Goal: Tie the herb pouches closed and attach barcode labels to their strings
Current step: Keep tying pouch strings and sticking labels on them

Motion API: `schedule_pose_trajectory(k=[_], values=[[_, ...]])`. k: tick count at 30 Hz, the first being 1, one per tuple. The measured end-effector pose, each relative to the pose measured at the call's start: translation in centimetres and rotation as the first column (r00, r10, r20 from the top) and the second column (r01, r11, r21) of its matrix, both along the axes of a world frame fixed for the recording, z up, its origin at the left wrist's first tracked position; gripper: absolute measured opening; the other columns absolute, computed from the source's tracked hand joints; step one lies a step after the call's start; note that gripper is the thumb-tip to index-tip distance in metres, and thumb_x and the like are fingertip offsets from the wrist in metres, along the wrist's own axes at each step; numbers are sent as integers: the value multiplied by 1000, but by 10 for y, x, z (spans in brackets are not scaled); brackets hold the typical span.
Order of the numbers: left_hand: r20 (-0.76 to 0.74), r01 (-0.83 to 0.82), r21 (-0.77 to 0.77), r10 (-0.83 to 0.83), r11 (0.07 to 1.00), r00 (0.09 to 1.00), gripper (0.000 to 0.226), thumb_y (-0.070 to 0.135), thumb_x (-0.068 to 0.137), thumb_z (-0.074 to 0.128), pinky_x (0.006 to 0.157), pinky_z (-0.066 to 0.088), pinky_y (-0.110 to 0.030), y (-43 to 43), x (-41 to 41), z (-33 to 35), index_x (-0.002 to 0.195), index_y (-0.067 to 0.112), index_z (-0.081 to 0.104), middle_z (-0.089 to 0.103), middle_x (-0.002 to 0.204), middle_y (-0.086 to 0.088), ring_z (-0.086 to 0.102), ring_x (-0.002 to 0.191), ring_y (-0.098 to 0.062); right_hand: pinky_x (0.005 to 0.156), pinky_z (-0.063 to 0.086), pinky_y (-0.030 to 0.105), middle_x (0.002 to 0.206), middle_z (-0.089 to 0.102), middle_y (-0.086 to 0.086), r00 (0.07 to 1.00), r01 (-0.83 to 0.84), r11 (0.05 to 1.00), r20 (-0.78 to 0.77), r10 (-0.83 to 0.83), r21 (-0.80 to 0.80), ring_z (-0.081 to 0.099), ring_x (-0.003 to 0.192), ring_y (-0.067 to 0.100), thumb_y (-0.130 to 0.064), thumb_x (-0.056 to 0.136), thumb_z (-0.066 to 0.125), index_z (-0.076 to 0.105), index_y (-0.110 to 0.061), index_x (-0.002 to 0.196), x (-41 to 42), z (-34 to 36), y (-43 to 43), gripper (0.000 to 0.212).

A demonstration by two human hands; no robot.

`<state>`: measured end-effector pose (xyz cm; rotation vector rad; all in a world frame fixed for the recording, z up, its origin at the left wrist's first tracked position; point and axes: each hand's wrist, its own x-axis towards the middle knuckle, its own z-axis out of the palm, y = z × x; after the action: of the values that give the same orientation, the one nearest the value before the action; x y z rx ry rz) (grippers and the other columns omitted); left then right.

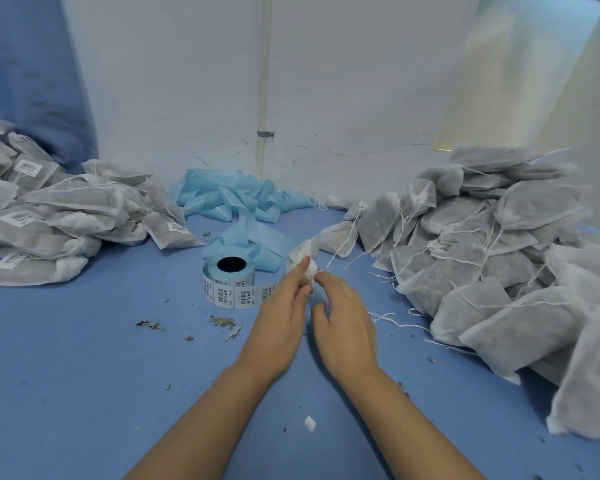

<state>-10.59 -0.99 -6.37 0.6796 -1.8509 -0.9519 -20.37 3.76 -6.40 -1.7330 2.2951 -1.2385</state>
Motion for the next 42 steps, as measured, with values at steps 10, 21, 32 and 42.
schedule_pose_trajectory(k=[10, 21, 32, 42], values=[[-128, -8, 51, 14, 999, 992, 23, 4, 99, 41, 77, 37, -3, 2, 0, 4, 101, 22, 56, 60, 92, 17, 53, 84, 13, 84, 30, 8, 131, 8, -51, 992, -117, 977, -65, 107, -180, 34, 121, -3, -6, 90, 46, 29, -37, 147, 3, -4, -1, 67], [104, 24, 144, -40, 989, 994, 17, 10, 96, 46, 56, 35, -11, -3, -1, -4, 81, 7, 53, 58, 76, -8, 43, 58, 0, 74, 44, 11, 89, 69, -15, 847, 110, 918, 519, 114, -382, 61, 80, 1, -9, 88, 65, 72, -32, 92, -10, -5, -5, 25], [-65, -49, 235, 66, 971, 996, 19, 26, 103, 35, 53, 43, -21, -10, -2, -9, 86, 25, 45, 64, 73, -3, 65, 60, -24, 68, 44, 7, 77, 74, -15, 773, 42, 946, 611, 173, -321, 65, 78, -2, -14, 80, 74, 75, -27, 75, -8, 3, -5, 15], [-65, -110, 64, 114, 992, 991, 13, 19, 100, 46, 51, 41, -10, -3, -1, -6, 94, 16, 58, 61, 58, -4, 57, 50, -8, 74, 44, 28, 82, 69, -11, 960, 27, 980, 279, 30, -199, 54, 86, 11, -27, 83, 69, 75, -29, 79, -2, -3, -4, 7]])
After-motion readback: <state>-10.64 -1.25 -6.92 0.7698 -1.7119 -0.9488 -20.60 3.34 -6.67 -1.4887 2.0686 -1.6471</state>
